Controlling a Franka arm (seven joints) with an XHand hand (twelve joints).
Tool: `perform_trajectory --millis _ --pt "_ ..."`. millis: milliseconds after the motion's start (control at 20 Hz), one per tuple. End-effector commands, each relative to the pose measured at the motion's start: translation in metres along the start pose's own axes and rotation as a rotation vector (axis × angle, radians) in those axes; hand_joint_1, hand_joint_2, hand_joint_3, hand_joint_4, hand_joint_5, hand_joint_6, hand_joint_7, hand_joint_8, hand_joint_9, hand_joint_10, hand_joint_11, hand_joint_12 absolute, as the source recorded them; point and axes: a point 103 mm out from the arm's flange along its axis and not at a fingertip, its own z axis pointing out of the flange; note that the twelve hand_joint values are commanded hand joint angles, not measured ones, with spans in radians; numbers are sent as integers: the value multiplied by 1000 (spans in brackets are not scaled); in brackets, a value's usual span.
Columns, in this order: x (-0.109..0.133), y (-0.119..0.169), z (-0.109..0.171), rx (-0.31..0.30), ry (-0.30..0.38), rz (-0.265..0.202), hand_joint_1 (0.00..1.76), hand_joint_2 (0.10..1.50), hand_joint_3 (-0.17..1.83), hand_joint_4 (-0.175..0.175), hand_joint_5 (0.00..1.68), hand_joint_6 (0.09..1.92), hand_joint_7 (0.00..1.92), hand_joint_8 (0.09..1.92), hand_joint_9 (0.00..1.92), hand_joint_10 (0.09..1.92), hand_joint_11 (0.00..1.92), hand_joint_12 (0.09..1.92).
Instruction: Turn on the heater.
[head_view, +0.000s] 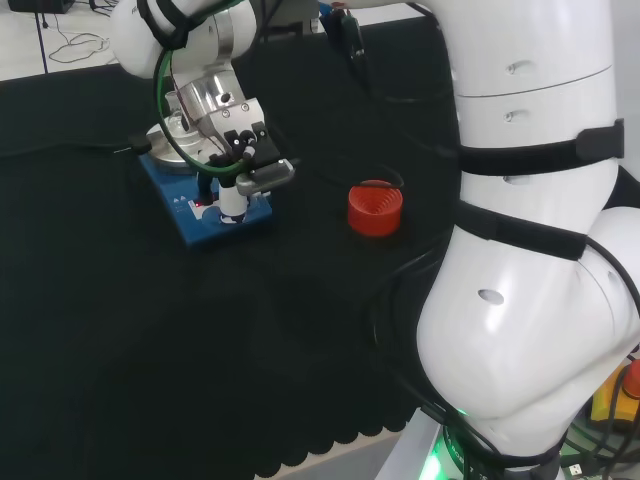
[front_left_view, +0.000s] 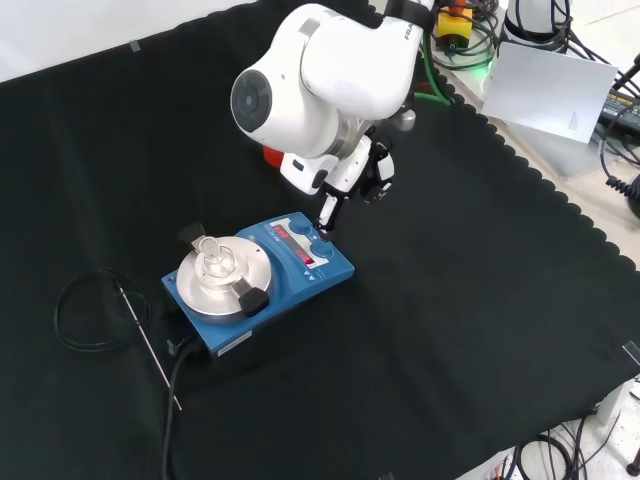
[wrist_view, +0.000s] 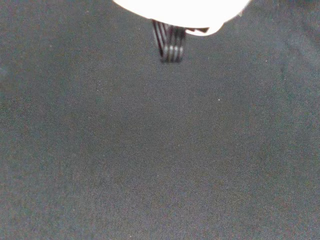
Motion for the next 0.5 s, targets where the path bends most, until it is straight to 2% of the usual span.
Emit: perform_trajectory --millis 50,250,500 --pt "-3 6 4 11 0 -6 1415 621 1121 -58 242 452 1609 1393 1698 1400 1492 1437" --pt "-8 8 5 15 3 -3 1415 620 1123 -58 244 440 1609 1394 1698 1400 1493 1437" --pt "-1 9 4 16 -1 7 1415 619 1125 -57 247 431 1610 1394 1700 1401 1495 1438"
